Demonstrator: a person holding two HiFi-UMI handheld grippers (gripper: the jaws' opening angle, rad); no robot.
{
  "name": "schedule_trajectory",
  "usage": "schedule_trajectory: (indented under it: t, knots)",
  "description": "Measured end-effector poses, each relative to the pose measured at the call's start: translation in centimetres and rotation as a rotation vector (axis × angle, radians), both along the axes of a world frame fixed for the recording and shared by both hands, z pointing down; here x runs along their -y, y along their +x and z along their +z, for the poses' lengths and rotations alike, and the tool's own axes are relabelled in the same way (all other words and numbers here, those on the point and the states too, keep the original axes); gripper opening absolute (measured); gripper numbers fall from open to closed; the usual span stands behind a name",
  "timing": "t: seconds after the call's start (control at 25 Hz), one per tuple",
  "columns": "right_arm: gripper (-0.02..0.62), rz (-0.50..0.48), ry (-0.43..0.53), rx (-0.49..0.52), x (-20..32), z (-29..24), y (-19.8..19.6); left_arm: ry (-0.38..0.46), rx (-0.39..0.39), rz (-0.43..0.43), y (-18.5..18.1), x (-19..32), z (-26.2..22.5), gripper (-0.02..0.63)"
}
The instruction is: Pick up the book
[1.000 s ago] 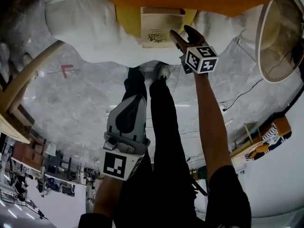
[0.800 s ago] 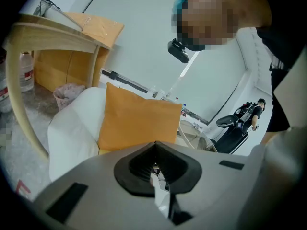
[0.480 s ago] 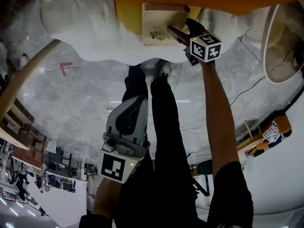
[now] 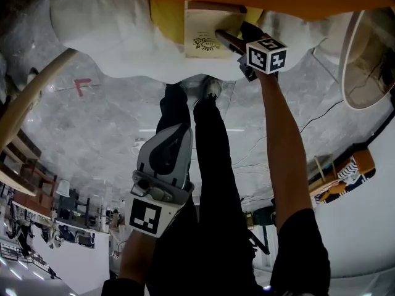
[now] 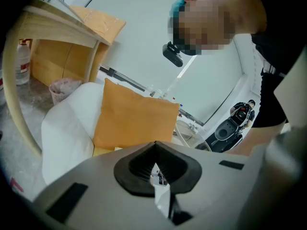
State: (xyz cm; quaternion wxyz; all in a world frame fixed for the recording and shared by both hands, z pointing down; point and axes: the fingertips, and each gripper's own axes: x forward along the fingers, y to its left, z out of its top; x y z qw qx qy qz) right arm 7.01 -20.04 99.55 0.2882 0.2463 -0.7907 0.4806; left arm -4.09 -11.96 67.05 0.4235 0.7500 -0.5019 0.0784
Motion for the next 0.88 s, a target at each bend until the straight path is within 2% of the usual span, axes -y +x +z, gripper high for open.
schedule_trajectory:
  t: [0.16,0.36,0.56,0.88]
  knots:
    - [0.342,0.024,-0.017,-0.035,-0.2,0.1,0.2,0.034,0.040,0.017,-0.1,0.1,-0.3,0.002]
    - [0.329,0.050,-0.017,-0.083,-0.4,-0.8,0.4,0.052,0.040,-0.005,-0.4,0.8,-1.3,0.002]
    - [0.290,0.061,0.002,-0.128,-0.9,-2.6,0.3,0.071,0.048,-0.023,-1.1,0.6,-2.8,0.002]
    - [0.238,0.105,0.034,-0.139,-2.4,-5.4,-0.3,0.093,0.042,-0.057,-2.0,-0.1,-4.5,0.002]
